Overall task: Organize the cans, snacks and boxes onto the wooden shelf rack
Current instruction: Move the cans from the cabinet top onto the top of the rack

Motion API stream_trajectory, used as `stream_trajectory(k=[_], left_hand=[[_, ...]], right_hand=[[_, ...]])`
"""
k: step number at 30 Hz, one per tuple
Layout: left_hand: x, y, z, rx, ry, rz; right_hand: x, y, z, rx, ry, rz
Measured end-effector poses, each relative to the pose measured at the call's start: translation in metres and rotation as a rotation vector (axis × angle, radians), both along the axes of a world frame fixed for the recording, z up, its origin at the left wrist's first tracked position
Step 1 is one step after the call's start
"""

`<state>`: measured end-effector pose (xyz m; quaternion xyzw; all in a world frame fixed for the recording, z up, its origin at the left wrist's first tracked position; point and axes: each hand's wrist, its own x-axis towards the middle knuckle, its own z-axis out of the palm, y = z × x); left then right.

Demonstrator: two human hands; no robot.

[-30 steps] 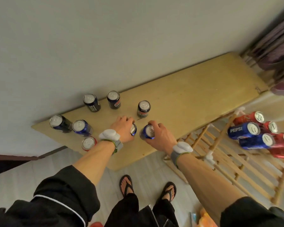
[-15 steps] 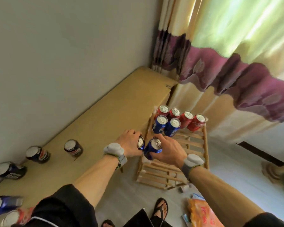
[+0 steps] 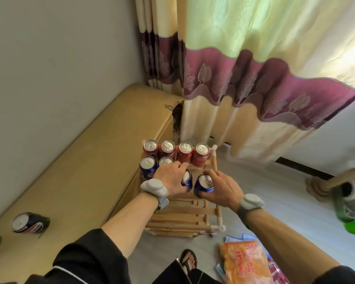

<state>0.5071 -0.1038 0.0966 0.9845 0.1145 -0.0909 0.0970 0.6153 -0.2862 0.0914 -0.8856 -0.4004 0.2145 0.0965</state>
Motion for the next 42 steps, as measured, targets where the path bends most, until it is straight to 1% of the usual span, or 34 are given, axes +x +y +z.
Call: stream_trajectory(k=[1, 3, 8, 19, 28, 35, 42], left_hand=[[0.002, 0.001, -0.001, 0.076, -0.027, 0.01], [0.014, -0.001, -0.006, 0.163, -0.036, 0.065], [0.034, 0.004, -0.022, 0.211, -0.006, 0.148], [0.051, 0.003, -0.031, 0.166, -0.009, 0.211], [0.052, 0.008, -0.032, 0.168, 0.067, 0.165], [0.046, 0.014, -0.032, 0.168, 0.042, 0.155], [0.047, 0.012, -0.03, 0.16, 0.065, 0.143]], right_hand=[[0.0, 0.001, -0.001, 0.022, -0.01, -0.02], [0.01, 0.001, -0.007, 0.056, -0.005, -0.06], [0.025, 0.016, -0.018, 0.12, 0.018, -0.137], [0.037, 0.038, -0.028, 0.17, 0.091, -0.166], [0.035, 0.036, -0.031, 0.169, 0.092, -0.175], [0.032, 0.036, -0.033, 0.178, 0.104, -0.173], [0.029, 0.037, -0.031, 0.174, 0.091, -0.168]])
